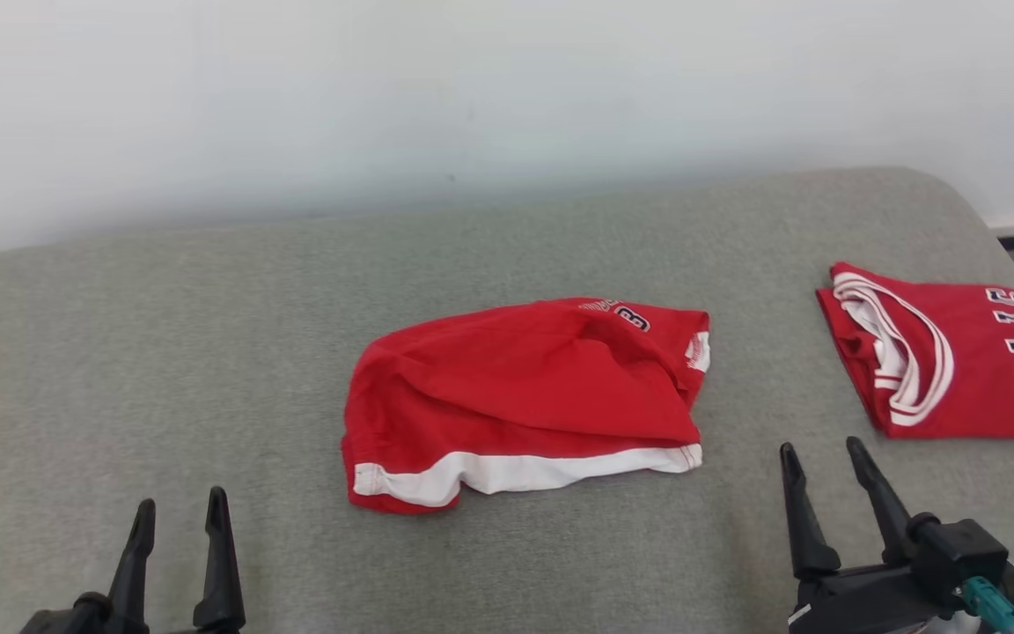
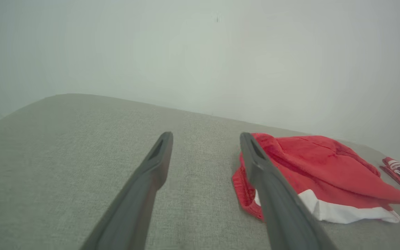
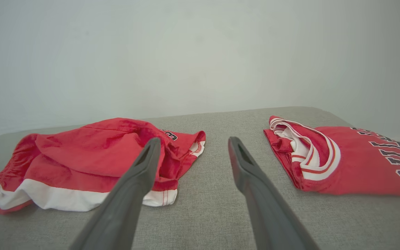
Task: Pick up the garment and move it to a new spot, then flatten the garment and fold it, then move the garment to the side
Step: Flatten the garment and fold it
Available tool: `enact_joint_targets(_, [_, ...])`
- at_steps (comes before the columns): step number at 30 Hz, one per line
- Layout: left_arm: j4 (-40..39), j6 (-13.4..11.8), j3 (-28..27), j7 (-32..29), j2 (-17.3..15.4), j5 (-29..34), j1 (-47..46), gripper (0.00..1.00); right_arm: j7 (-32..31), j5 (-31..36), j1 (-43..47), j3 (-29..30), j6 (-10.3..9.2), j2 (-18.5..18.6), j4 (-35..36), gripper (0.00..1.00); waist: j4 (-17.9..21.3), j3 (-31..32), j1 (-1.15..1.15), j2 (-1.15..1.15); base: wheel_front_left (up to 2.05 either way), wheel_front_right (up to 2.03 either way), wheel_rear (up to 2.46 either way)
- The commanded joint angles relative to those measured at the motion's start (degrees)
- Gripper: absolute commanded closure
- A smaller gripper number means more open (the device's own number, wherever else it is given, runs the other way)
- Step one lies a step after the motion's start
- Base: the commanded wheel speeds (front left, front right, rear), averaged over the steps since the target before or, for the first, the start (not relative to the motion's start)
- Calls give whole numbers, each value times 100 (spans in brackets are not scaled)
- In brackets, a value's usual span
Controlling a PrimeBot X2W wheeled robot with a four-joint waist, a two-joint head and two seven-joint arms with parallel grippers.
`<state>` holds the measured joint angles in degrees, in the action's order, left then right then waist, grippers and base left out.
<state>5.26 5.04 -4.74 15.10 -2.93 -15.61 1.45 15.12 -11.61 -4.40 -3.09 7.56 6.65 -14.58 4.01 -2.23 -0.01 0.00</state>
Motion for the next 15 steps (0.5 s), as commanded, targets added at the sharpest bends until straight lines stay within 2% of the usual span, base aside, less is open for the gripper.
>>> enact_joint_targets(1, [42, -10, 1, 2, 3, 19, 62, 0, -1, -59, 41, -40, -14, 56, -45, 0, -162, 136, 1, 0, 0, 0, 0])
enact_joint_targets(15, [284, -7, -24, 2, 5, 65, 89, 0, -1, -105, -68, -211, -14, 46, -240, 0, -249, 171, 1, 0, 0, 0, 0])
